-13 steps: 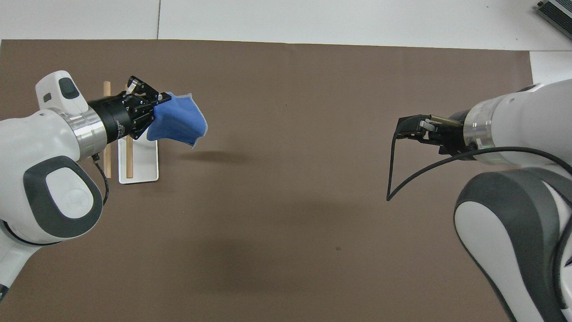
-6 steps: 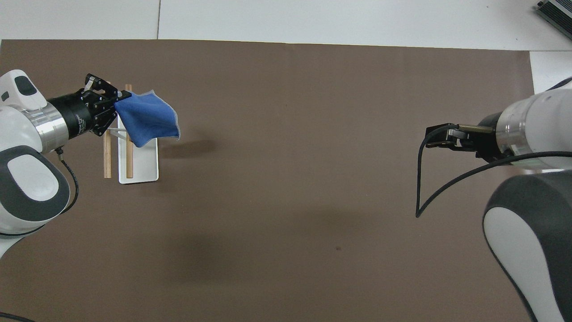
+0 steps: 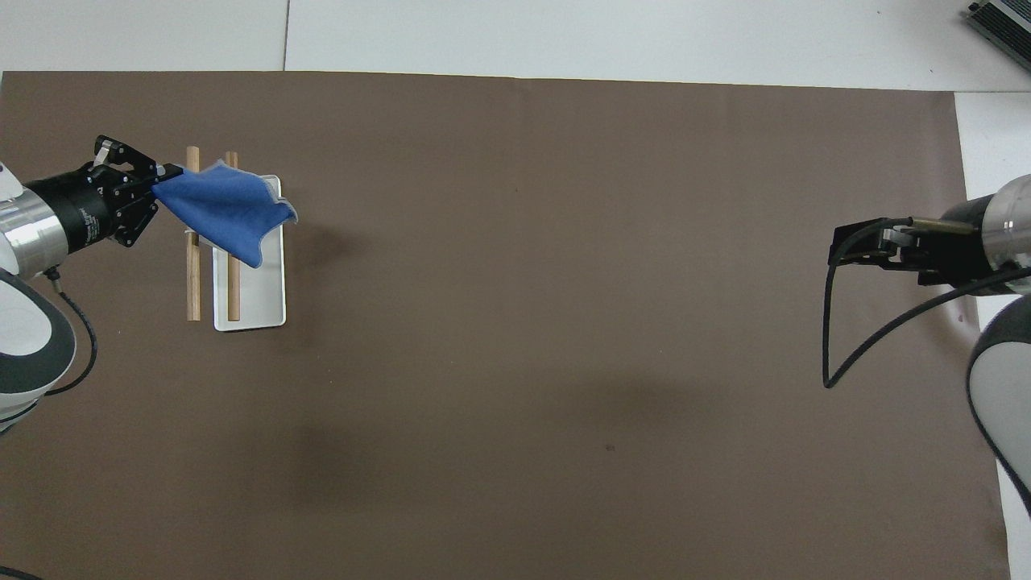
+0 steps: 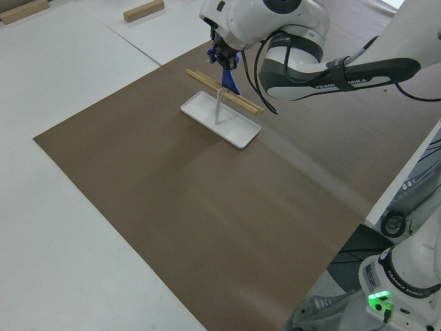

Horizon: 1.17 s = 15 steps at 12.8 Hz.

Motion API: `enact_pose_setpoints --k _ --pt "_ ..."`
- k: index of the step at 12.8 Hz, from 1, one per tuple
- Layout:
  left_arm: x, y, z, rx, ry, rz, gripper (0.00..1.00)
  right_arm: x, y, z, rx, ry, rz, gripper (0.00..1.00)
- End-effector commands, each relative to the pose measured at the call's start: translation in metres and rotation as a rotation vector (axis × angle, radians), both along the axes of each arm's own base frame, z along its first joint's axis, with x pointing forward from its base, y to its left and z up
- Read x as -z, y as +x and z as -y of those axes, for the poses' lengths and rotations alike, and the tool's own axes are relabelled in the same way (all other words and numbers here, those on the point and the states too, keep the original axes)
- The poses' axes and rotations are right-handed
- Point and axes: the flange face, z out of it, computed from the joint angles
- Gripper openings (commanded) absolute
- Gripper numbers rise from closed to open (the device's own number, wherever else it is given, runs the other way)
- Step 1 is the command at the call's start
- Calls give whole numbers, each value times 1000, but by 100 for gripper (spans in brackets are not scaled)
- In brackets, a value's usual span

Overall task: Right arm passes towel to left arm to hang
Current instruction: 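Drape the towel over the wooden sticks and open the left gripper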

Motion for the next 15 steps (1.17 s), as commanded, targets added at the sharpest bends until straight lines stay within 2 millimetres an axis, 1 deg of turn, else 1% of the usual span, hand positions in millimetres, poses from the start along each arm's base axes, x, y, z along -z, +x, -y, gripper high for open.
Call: enact_pose_setpoints --k 1,2,3,5,6,8,10,11,13,14,15 --pt "3 -3 -26 -37 16 10 0 -11 -1 8 -52 -32 -20 100" --pt "9 -5 -43 -70 16 2 0 -12 -2 14 -54 -52 -24 100" --pt "12 -7 -52 -88 16 -4 0 -11 -2 19 -50 -64 -29 100" --pt "24 -13 -64 -125 30 -4 0 -11 -2 20 -46 -66 -30 100" --pt "31 -16 -66 -142 37 -7 0 -10 -2 17 -52 -67 -34 100" --pt "54 -27 -68 -165 48 -34 0 -6 -3 17 -54 -64 -47 100" --pt "68 -37 -59 -164 61 -48 0 -5 -3 20 -50 -58 -42 100" --pt "71 -41 -57 -162 62 -56 0 -3 -4 23 -62 -54 -47 100" --pt "76 -46 -56 -175 54 -72 0 3 -8 37 -96 -48 -62 100" --pt "79 -49 -56 -175 54 -78 0 3 -9 35 -104 -47 -63 100" --pt "82 -53 -56 -173 56 -85 7 3 -9 37 -102 -46 -63 100"
